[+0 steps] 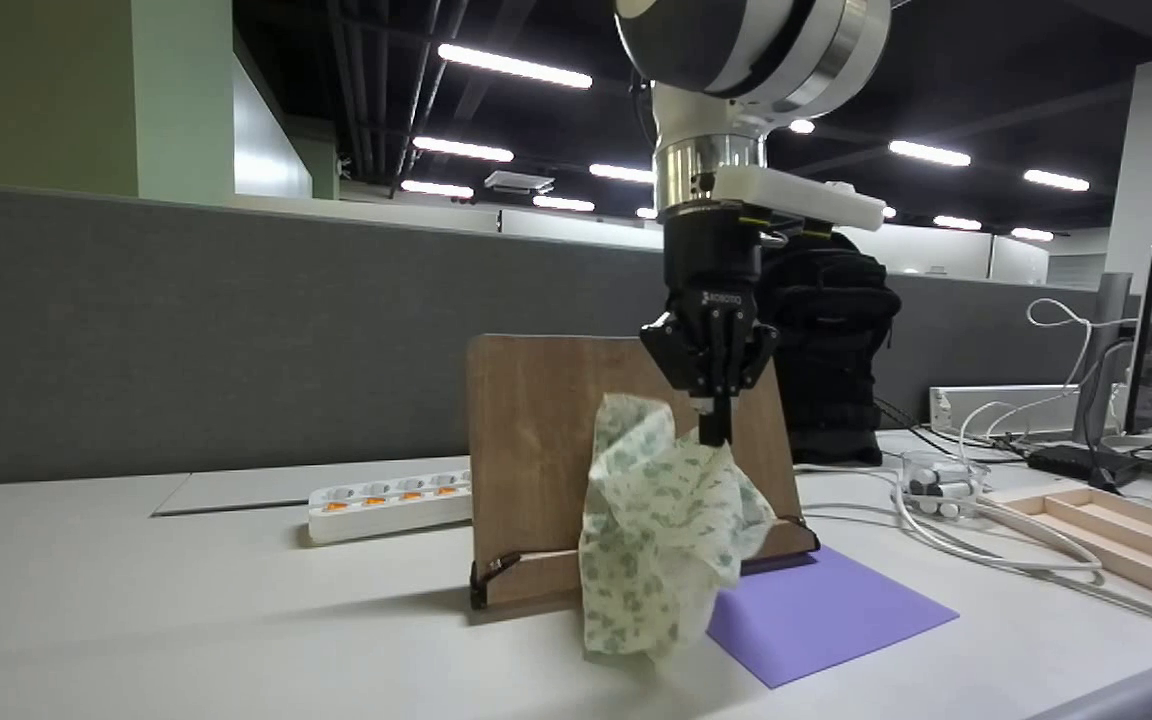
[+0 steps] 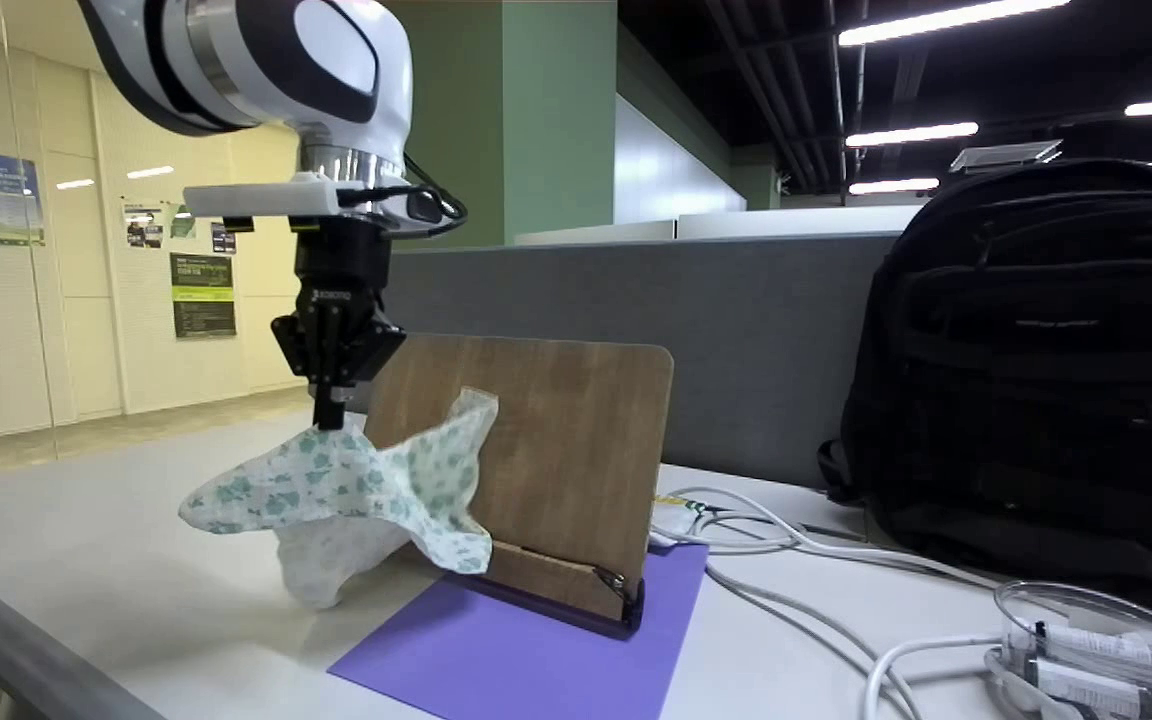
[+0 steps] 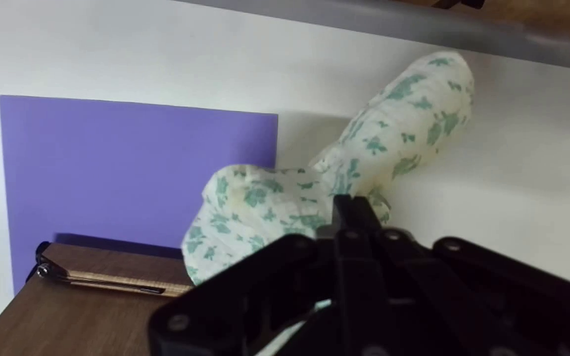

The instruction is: Put the towel on the table

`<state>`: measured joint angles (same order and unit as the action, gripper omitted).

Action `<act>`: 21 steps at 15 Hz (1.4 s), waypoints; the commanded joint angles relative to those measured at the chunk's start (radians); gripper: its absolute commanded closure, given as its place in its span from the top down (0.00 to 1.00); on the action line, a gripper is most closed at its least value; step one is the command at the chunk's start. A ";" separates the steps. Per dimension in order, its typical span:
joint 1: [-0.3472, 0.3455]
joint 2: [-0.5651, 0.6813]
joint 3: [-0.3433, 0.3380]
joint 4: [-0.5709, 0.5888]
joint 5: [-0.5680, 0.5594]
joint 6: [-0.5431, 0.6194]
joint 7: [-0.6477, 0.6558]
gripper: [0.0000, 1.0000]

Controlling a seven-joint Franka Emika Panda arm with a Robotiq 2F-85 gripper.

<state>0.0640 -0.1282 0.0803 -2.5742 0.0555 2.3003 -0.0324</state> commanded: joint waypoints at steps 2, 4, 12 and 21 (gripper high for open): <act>0.005 -0.027 0.001 -0.030 -0.013 -0.040 0.027 0.00; 0.001 -0.026 -0.002 -0.033 -0.014 -0.028 0.037 0.00; -0.038 -0.059 -0.025 -0.041 -0.016 0.070 0.133 0.60; -0.126 -0.200 -0.083 -0.086 -0.008 0.155 0.188 1.00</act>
<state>-0.0379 -0.2480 0.0190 -2.6173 0.0556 2.4384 0.1092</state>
